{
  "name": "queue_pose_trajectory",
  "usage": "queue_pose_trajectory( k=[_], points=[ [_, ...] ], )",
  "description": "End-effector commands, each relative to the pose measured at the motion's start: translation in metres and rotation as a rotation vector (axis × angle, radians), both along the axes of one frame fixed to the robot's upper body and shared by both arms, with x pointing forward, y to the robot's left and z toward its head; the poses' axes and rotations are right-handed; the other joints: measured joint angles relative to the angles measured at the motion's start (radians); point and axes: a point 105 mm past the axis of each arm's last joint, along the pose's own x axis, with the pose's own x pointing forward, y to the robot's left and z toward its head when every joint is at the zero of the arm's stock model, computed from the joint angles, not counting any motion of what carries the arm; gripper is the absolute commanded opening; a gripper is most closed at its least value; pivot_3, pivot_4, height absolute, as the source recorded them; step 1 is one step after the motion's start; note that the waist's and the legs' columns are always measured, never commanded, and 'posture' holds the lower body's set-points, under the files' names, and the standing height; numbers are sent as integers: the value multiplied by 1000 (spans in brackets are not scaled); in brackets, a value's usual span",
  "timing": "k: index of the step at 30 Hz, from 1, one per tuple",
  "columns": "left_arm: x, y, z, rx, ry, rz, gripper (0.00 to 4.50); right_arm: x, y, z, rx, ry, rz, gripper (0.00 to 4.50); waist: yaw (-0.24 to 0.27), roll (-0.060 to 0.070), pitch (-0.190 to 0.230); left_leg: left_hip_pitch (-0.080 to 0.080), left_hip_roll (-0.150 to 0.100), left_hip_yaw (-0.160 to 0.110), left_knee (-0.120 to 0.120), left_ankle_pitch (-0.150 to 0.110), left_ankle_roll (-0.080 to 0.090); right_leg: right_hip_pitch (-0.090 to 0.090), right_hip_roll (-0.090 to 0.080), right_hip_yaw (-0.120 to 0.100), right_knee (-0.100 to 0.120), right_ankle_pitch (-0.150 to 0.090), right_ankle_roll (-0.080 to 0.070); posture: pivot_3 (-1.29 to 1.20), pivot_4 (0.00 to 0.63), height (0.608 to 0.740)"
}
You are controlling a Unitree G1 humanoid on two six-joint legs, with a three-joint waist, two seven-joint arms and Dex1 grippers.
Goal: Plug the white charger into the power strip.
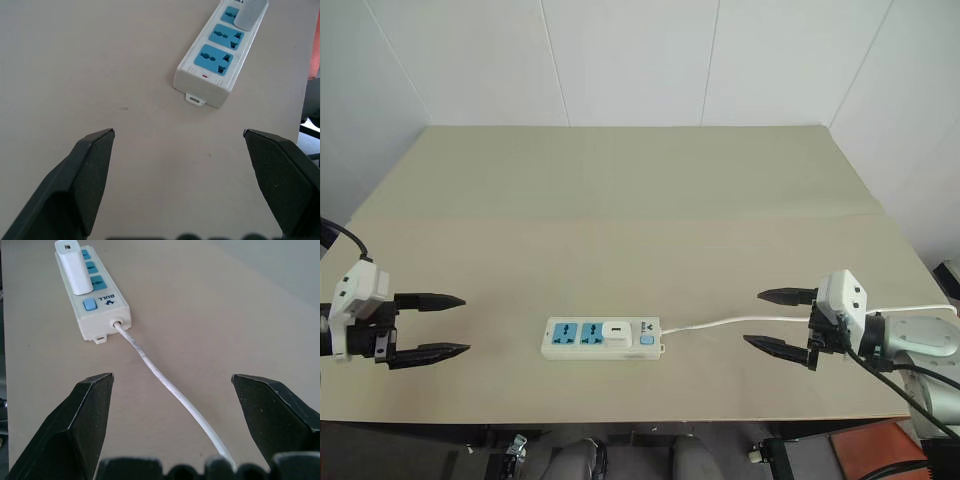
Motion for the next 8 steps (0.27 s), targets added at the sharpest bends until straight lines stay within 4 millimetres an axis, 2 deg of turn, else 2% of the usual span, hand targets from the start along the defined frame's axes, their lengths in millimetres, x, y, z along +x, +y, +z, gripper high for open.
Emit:
queue_pose_trajectory(
  k=[1, 8],
  points=[
    [3, -2, 8, 11, -31, -13, 4500, 0, 2, 8, 6, -29, 5, 4429, 0, 0, 0, 0, 0, 0, 0, 0, 0, 0, 0, 0, 0, 0, 0, 0, 150, 740],
    [7, -1, 10, 7, -32, -18, 4500, -1, 5, 5, 14, -25, 8, 4429, 0, 0, 0, 0, 0, 0, 0, 0, 0, 0, 0, 0, 0, 0, 0, 0, 150, 740]
  ],
)
